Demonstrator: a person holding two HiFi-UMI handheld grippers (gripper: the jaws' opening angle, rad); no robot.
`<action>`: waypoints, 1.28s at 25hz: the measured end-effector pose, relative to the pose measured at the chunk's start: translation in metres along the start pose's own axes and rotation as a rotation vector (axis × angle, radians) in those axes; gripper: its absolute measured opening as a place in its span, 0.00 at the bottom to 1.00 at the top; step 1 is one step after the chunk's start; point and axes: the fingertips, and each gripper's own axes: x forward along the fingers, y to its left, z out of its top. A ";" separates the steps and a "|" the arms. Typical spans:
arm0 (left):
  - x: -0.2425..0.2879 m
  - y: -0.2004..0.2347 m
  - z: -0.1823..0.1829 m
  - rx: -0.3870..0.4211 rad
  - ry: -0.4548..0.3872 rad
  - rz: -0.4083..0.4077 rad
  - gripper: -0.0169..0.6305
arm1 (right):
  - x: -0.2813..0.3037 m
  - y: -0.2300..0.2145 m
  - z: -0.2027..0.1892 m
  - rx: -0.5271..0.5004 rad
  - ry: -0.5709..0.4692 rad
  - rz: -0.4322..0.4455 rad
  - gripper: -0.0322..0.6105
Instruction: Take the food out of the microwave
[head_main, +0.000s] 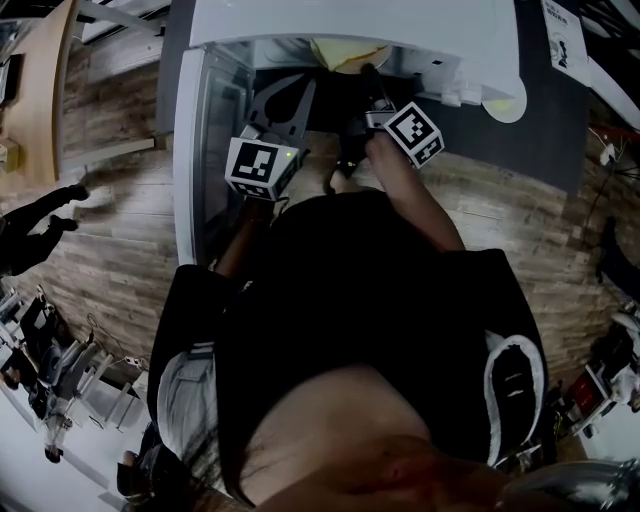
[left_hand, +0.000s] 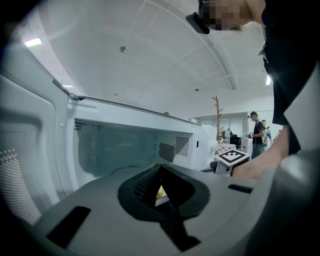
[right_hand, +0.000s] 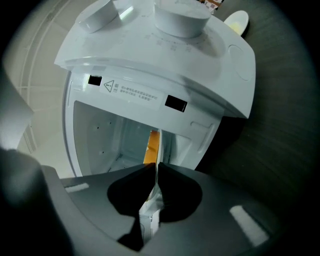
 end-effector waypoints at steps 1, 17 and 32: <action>0.000 0.000 0.000 0.000 0.001 0.001 0.04 | 0.000 0.001 0.001 0.010 -0.004 0.006 0.06; -0.015 -0.009 -0.003 0.005 0.002 0.023 0.04 | -0.027 0.011 -0.001 0.117 -0.010 0.060 0.05; -0.044 -0.032 -0.007 -0.003 -0.015 0.078 0.04 | -0.065 0.017 -0.007 0.176 0.000 0.144 0.05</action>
